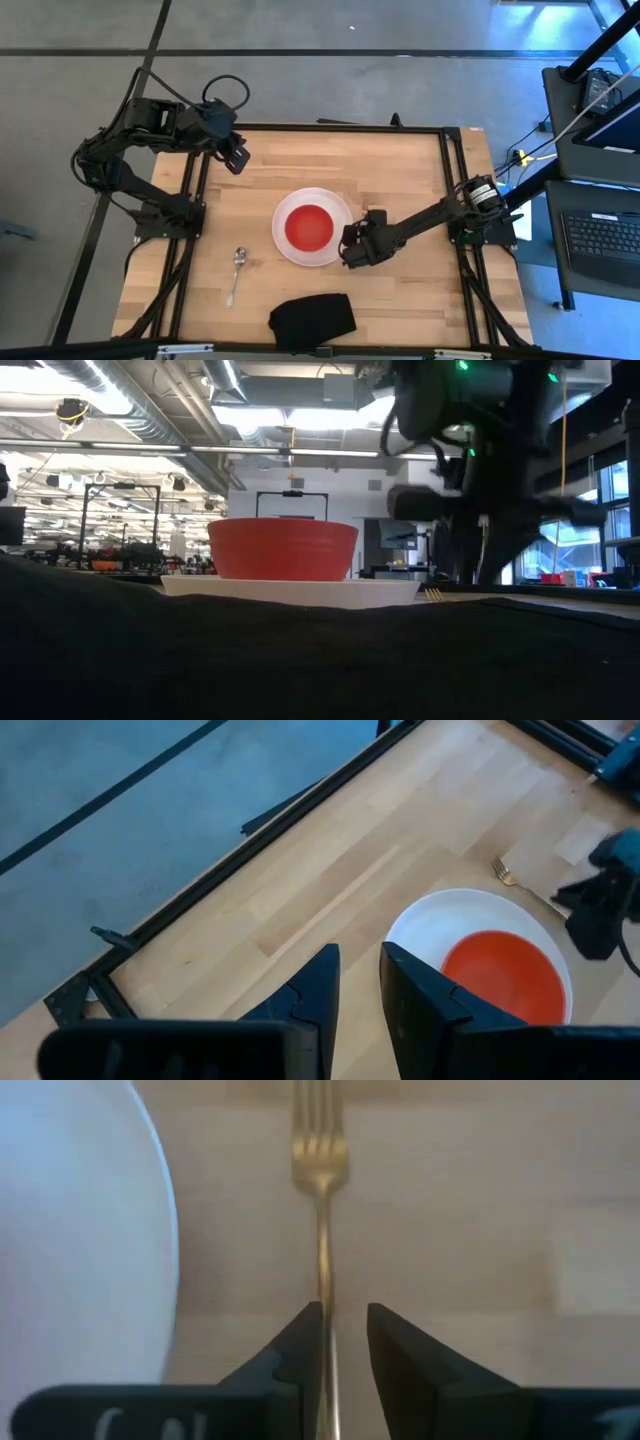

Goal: Set table place
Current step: Put the silver spoon on the red bowl

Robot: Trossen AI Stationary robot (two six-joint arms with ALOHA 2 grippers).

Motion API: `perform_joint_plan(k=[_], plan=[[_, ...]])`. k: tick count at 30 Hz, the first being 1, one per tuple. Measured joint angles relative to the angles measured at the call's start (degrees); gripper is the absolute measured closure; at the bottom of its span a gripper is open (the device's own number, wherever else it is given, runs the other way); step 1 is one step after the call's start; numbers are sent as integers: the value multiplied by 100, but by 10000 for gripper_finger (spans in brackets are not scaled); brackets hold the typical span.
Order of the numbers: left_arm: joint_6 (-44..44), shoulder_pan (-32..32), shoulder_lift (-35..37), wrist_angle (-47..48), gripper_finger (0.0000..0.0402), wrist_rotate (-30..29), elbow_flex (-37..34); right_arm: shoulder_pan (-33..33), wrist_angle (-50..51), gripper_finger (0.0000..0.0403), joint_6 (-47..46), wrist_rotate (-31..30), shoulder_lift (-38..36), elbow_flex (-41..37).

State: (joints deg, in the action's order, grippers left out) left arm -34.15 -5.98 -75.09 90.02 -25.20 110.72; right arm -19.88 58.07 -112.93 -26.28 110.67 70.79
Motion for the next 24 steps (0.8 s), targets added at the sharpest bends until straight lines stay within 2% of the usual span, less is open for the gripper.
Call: perform_joint_plan(k=[5,10,12,15,18,20,24], plan=[[24,4,55,-2,333,81,0,48,1321,318,116,-406,-471,778],[-83,62,259,0,333,80,0,121,2462,318,710,-962,-1068,1855],[-274,128,329,0,333,69,0,136,2784,318,1013,-1425,-1308,2370],[-668,318,467,-22,333,43,-88,153,2961,318,1617,-2484,-1664,3094],[-1294,687,646,-6,333,-79,-592,162,2866,318,2622,-3481,-1967,3731],[-1808,941,771,-4,333,-104,-1122,164,2763,318,3384,-3902,-2117,4126],[-3123,1482,971,-7,333,-67,-2276,162,2617,318,4793,-4034,-2280,4699]])
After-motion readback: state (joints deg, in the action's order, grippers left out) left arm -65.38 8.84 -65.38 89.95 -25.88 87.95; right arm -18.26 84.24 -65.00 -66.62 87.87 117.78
